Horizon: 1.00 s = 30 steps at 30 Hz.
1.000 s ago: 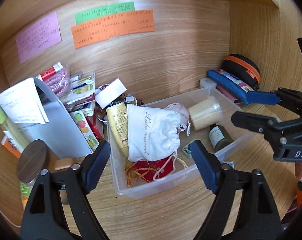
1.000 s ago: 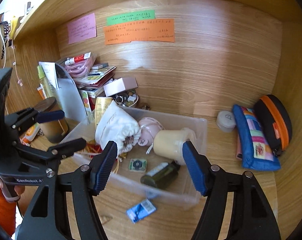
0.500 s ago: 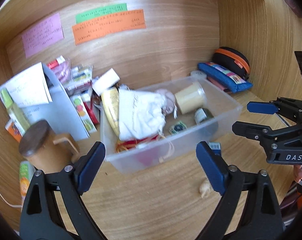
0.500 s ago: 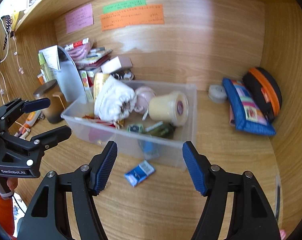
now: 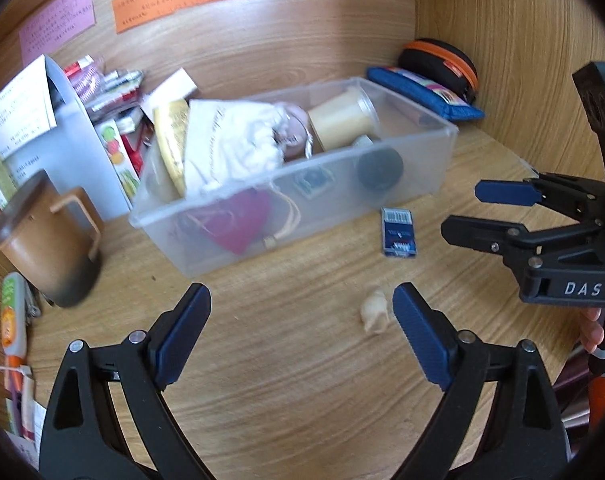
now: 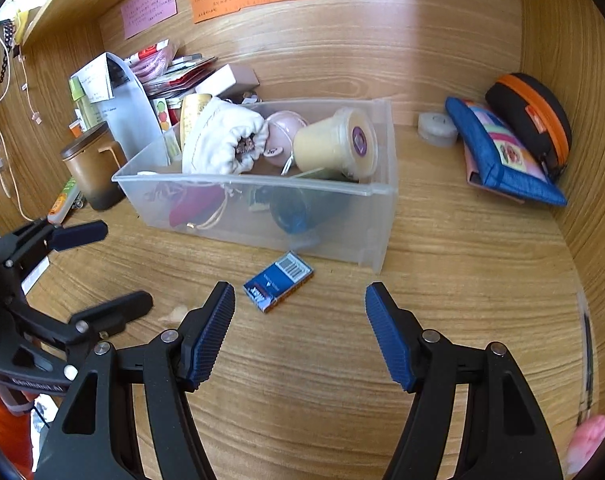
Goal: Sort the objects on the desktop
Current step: 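Withdraw both tools from the box toward the staple box and shell, then grasp the small shell with the left tool while the right tool grasps the blue staple box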
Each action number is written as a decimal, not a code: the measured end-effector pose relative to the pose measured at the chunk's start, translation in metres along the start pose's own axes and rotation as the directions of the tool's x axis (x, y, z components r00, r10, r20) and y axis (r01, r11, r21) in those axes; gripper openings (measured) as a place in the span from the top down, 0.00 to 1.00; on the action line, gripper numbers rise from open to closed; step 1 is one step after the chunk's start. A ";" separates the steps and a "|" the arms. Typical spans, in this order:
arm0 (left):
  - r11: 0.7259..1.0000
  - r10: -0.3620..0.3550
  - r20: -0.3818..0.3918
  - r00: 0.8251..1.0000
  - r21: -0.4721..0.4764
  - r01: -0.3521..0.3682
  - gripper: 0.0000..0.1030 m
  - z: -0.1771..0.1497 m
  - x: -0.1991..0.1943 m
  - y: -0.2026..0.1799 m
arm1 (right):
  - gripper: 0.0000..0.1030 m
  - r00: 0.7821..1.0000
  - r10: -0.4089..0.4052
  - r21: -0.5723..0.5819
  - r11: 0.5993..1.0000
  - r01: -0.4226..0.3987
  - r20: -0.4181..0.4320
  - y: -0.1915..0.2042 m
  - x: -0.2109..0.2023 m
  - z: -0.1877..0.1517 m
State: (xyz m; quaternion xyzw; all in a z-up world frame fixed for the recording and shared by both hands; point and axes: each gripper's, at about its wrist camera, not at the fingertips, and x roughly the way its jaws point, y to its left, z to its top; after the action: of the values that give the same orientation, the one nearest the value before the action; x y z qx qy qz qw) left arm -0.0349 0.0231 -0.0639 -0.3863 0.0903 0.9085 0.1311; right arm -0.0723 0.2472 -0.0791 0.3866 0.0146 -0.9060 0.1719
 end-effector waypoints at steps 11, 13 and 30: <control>0.999 -0.033 -0.053 0.998 0.023 0.035 0.19 -0.012 0.019 -0.017 | 0.37 1.000 0.003 0.016 1.000 -0.003 -0.023 -0.003 0.002 -0.014; 0.999 -0.034 -0.064 0.997 0.028 0.036 0.27 -0.012 0.022 -0.018 | 0.37 1.000 0.006 0.019 1.000 -0.005 -0.022 -0.003 0.001 -0.014; 0.995 -0.088 -0.065 0.994 0.050 0.091 0.81 -0.009 0.025 -0.022 | 0.37 0.997 -0.009 -0.024 1.000 0.007 -0.071 0.009 0.023 -0.009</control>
State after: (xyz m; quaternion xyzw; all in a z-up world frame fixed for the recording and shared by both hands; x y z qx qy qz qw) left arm -0.0390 0.0462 -0.0898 -0.4146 0.1011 0.8865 0.1792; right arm -0.0778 0.2332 -0.1012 0.4163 0.0329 -0.8922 0.1722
